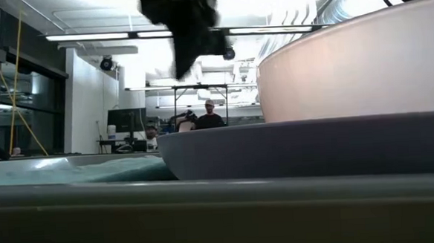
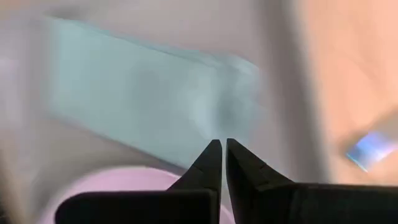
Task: Set up tray
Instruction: Put the green knife on top of the blue napkin
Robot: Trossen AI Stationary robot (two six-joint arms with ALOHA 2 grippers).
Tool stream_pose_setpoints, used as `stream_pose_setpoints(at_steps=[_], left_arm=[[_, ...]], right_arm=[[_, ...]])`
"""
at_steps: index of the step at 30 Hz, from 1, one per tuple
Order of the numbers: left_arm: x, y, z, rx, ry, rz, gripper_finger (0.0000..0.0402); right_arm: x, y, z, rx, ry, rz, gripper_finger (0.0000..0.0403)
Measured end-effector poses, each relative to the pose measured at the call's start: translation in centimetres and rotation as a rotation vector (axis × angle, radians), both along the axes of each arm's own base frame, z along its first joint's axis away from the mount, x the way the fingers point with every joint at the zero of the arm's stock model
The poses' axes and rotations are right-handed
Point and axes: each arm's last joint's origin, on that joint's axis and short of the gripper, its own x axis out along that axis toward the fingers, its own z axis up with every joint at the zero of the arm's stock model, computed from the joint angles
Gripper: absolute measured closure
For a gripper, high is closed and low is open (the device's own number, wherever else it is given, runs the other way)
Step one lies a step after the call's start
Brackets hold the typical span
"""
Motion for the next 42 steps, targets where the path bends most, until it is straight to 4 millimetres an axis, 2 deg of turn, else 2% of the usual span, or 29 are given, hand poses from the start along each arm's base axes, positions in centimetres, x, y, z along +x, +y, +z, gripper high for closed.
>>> stream_pose_setpoints(at_steps=[4,8,17,21,23,26,29,31,38,42], left_arm=[[0.0,0.0,0.0,-0.009,-0.003,0.001,0.0174],[0.0,0.0,0.0,-0.009,-0.002,0.000,0.0174],[0.0,0.0,-0.2,0.005,0.019,-0.017,0.0174],[-0.2,-0.1,-0.5,0.030,0.063,-0.029,0.0174],[-0.2,-0.1,-0.7,0.038,0.082,-0.031,0.0174],[-0.3,-0.1,-0.9,0.056,0.108,-0.037,0.0174],[-0.3,-0.1,-0.9,0.079,0.115,-0.042,0.0174],[-0.3,-0.1,-0.9,0.093,0.116,-0.046,0.0174],[-0.3,-0.1,-0.9,0.133,0.121,-0.056,0.0174],[-0.3,-0.1,-0.9,0.134,0.120,-0.056,0.0174]], right_arm=[[-1.8,-0.9,0.3,-0.110,0.130,-0.136,0.0403],[-2.5,-2.7,0.6,-0.132,0.183,-0.230,0.0403],[-5.6,-10.7,4.4,-0.199,0.199,-0.488,0.0403],[-7.5,-13.0,6.8,-0.195,0.146,-0.555,0.0403],[-8.4,-13.9,6.7,-0.173,0.169,-0.598,0.0403],[-10.5,-15.1,4.9,-0.122,0.279,-0.661,0.0403],[-13.6,-15.2,2.6,-0.098,0.398,-0.758,0.0403],[-16.0,-14.5,1.5,-0.075,0.404,-0.839,0.0403],[-22.9,-10.0,-1.0,0.106,0.093,-1.107,0.0403],[-25.8,-7.7,-2.7,0.143,0.051,-1.193,0.0403]])
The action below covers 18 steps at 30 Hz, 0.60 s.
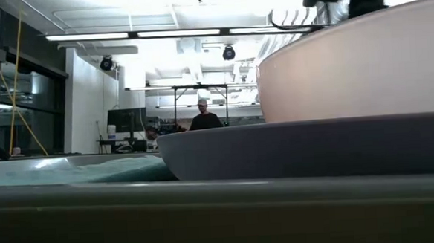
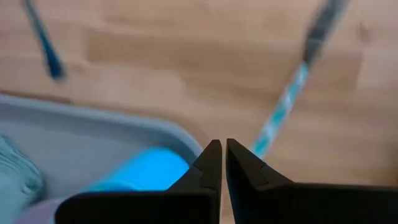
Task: Set up tray
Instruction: Put the green knife on top of the blue napkin
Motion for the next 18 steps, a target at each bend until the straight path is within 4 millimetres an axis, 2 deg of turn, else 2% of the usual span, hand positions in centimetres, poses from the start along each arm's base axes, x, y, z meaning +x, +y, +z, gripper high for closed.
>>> stream_pose_setpoints(at_steps=[4,12,15,18], left_arm=[[0.0,0.0,0.0,-0.024,-0.005,0.009,0.0174],[0.0,0.0,0.0,-0.096,-0.016,0.032,0.0174],[0.0,0.0,0.0,-0.093,-0.016,0.031,0.0174],[0.0,0.0,0.0,-0.103,-0.021,0.032,0.0174]], right_arm=[[-1.6,1.3,-2.0,0.054,0.031,-0.014,0.0403],[-2.1,1.7,-5.8,0.085,-0.008,0.037,0.0401],[-2.6,1.9,-7.2,0.147,-0.017,0.039,0.0384],[-2.4,1.9,-7.6,0.163,-0.064,0.031,0.0348]])
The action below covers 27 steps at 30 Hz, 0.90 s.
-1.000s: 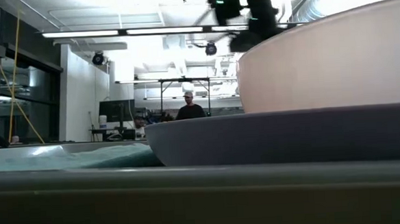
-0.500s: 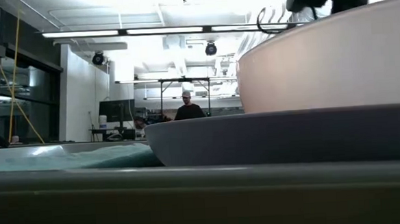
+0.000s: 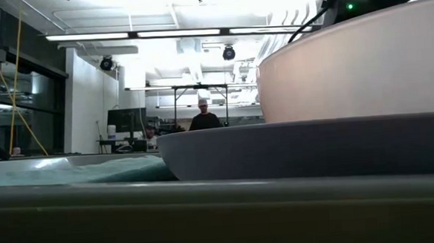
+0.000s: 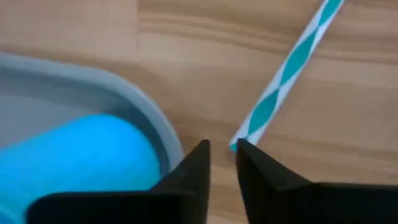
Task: Set up tray
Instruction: Put the green knife on top of the blue napkin
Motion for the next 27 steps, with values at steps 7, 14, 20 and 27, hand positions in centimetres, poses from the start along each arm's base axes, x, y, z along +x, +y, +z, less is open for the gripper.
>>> stream_pose_setpoints(at_steps=[7,14,20,27], left_arm=[[0.0,-0.2,0.0,0.000,0.006,-0.059,0.0174],[0.0,-0.3,-0.1,0.005,0.014,-0.120,0.0174],[0.0,-0.4,-0.1,0.015,0.015,-0.143,0.0174],[0.0,-0.4,-0.1,0.015,0.015,-0.144,0.0174]], right_arm=[[-0.2,-0.7,0.2,0.039,-0.002,-0.076,0.0256],[-1.1,-2.5,0.0,0.062,0.075,-0.139,0.0226],[-1.5,-4.2,0.0,0.063,0.067,-0.177,0.0228],[-1.5,-5.3,-0.4,0.062,0.072,-0.203,0.0226]])
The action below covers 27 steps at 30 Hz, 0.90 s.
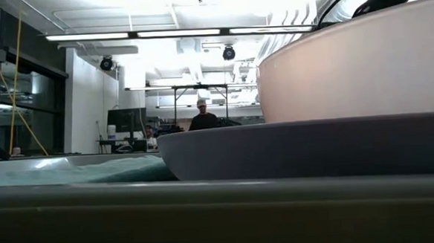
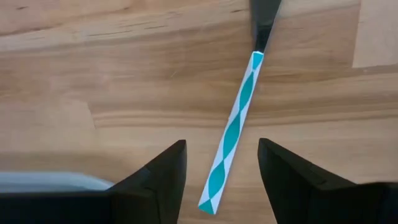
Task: Set up tray
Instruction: Put the green knife on top of the blue napkin
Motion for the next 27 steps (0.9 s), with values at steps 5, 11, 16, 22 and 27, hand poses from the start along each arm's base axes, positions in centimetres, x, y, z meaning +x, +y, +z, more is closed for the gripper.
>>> stream_pose_setpoints(at_steps=[5,11,16,22,27], left_arm=[[0.0,0.0,0.0,0.000,0.000,0.001,0.0174],[0.0,0.0,0.0,0.001,0.000,0.002,0.0174],[0.0,0.0,0.0,0.001,0.000,0.002,0.0174],[0.0,0.0,0.0,0.007,0.000,0.000,0.0174],[0.0,0.0,0.0,0.026,0.000,-0.006,0.0174]], right_arm=[[0.4,-0.2,-0.5,0.009,0.007,-0.001,0.0226],[0.8,0.0,-1.4,0.053,0.042,0.004,0.0226],[1.0,0.6,-1.7,0.054,0.068,-0.020,0.0226],[1.3,1.6,-2.0,0.068,0.087,-0.029,0.0226],[1.8,2.2,-2.4,0.064,0.101,-0.034,0.0226]])
